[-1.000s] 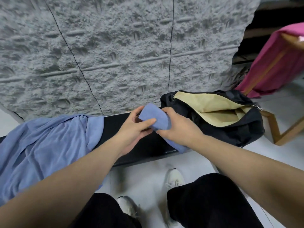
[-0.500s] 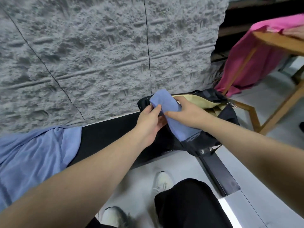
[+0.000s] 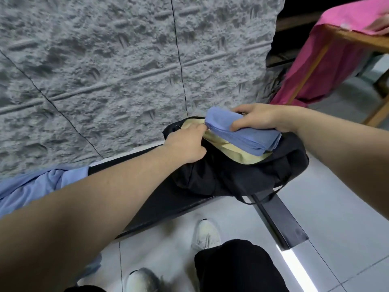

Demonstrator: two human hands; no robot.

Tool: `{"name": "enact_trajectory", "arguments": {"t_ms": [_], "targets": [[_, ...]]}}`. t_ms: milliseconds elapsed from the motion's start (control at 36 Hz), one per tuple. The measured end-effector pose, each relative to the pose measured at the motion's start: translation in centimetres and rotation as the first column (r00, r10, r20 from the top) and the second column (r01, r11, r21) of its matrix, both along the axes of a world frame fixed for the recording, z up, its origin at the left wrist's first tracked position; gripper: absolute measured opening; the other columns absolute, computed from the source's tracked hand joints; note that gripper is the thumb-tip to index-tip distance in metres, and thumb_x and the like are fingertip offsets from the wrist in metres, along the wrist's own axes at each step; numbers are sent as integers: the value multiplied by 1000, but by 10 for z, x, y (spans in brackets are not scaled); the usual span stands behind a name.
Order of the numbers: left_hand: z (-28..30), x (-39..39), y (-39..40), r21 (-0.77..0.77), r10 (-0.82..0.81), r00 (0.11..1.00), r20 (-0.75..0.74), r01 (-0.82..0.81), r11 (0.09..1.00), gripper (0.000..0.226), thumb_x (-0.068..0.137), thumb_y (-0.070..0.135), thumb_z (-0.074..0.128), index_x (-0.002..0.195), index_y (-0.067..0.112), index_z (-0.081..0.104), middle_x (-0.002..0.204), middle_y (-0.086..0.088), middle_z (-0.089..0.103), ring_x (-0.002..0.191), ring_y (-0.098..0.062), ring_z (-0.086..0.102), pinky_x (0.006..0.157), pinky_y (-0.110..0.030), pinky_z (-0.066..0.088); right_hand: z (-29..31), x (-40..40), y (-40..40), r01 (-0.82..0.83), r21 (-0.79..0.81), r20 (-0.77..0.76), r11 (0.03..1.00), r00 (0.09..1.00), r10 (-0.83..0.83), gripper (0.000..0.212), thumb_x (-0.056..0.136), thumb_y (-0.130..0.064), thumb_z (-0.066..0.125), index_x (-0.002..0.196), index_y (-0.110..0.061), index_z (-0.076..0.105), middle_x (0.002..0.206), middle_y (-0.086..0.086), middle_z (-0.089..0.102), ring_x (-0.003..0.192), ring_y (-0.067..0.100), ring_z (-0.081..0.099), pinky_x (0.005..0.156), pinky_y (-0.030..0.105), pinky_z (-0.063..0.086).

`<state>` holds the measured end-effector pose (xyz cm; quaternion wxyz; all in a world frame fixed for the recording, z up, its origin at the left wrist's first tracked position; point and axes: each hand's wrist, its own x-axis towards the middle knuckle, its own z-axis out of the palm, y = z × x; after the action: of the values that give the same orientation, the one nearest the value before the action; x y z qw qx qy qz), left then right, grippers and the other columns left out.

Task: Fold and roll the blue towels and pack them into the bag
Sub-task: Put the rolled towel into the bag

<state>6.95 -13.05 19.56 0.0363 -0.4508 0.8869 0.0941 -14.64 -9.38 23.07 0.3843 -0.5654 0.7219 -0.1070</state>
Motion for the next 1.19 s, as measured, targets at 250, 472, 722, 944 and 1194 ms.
{"name": "enact_trajectory", "arguments": {"t_ms": [250,472,722,944,1194], "targets": [[-17,24,-14,-125,-188,982,-23,184,975,31,92,27,48,115,31,67,114,5,55,110,-19,51,73,-30,42,-17,8,-16,-199,39,-232,979,951,203,54,78,-44,70,124,-51,44,103,-13,56,90,12,59,80,32,49],[-19,56,-1,-195,-418,903,-103,394,898,35,87,33,44,104,28,74,100,3,63,91,-22,60,76,-36,52,-29,32,-22,-377,218,-310,900,848,430,61,71,-50,69,127,-52,44,117,-12,56,104,17,56,95,37,48],[-32,72,7,-298,-500,858,-116,450,842,34,88,32,45,102,27,75,89,2,63,74,-24,55,70,-35,51,-50,76,-31,-410,168,-346,896,827,443,33,85,-35,65,115,-28,54,103,-4,60,90,21,53,77,28,41],[-30,77,4,-303,-558,825,-92,510,805,36,91,32,41,105,27,74,85,2,62,70,-21,55,64,-29,48,-50,76,-45,-43,106,-203,993,977,64,22,87,-34,60,80,-13,58,85,5,59,76,21,54,65,30,42],[-38,75,-2,-229,-527,821,-222,481,846,34,96,34,43,111,26,72,93,1,57,81,-19,52,73,-34,44,-63,100,-47,232,333,495,914,782,-379,33,103,-10,33,75,-7,51,68,6,55,58,19,51,39,15,39]]}}
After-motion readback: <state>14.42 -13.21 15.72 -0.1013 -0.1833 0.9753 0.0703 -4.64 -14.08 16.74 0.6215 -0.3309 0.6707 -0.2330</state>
